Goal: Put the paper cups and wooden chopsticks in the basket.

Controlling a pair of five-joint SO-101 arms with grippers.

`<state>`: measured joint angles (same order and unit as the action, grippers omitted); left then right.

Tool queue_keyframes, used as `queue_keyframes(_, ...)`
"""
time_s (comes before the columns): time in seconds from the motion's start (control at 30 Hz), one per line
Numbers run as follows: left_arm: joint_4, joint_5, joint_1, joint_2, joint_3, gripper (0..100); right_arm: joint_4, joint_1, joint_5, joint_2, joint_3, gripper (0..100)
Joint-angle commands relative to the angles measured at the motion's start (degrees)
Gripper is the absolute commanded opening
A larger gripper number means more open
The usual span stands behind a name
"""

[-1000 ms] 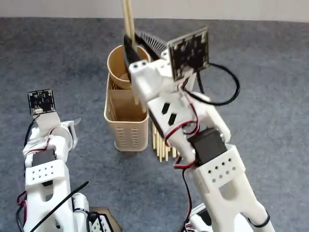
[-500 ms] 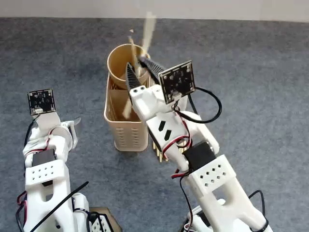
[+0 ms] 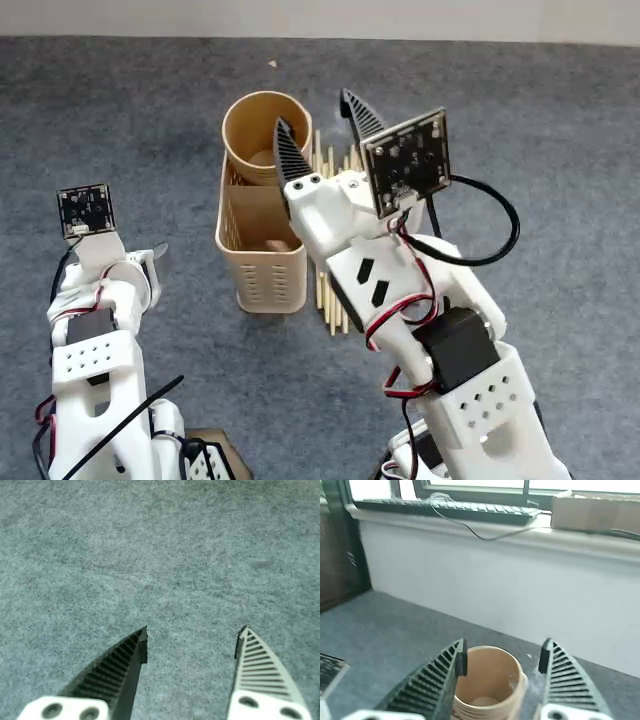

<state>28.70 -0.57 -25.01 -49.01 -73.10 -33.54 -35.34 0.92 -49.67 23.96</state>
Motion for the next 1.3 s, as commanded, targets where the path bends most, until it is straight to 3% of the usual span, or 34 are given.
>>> queue_keyframes(0.0, -0.9, -0.2, 1.1, -0.8, 0.3, 30, -3.5, 5.8, 1.7, -0.7, -2.1, 23.4)
queue_keyframes(0.17, -0.9, -0.2, 1.1, -0.8, 0.3, 30, -9.6, 16.9, 2.1, -0.6, 4.1, 23.4)
queue_keyframes(0.3, -0.9, -0.2, 1.1, -0.8, 0.2, 30, -9.8, 20.5, 9.1, -0.6, 13.8, 23.4)
queue_keyframes(0.47, -0.9, -0.2, 1.1, -0.8, 0.2, 30, -10.0, 18.2, 15.0, -1.4, 25.5, 23.4)
queue_keyframes(0.83, -0.9, -0.2, 1.1, -0.8, 0.2, 30, -15.1, 7.3, 17.0, -1.8, 26.3, 23.4)
queue_keyframes(1.13, -0.9, -0.2, 1.1, -0.8, 0.2, 30, -13.1, 6.6, 16.7, -1.2, 26.4, 23.4)
queue_keyframes(1.27, -0.9, -0.2, 1.1, -0.8, 0.2, 30, -19.3, 5.8, 17.1, -1.6, 26.0, 23.4)
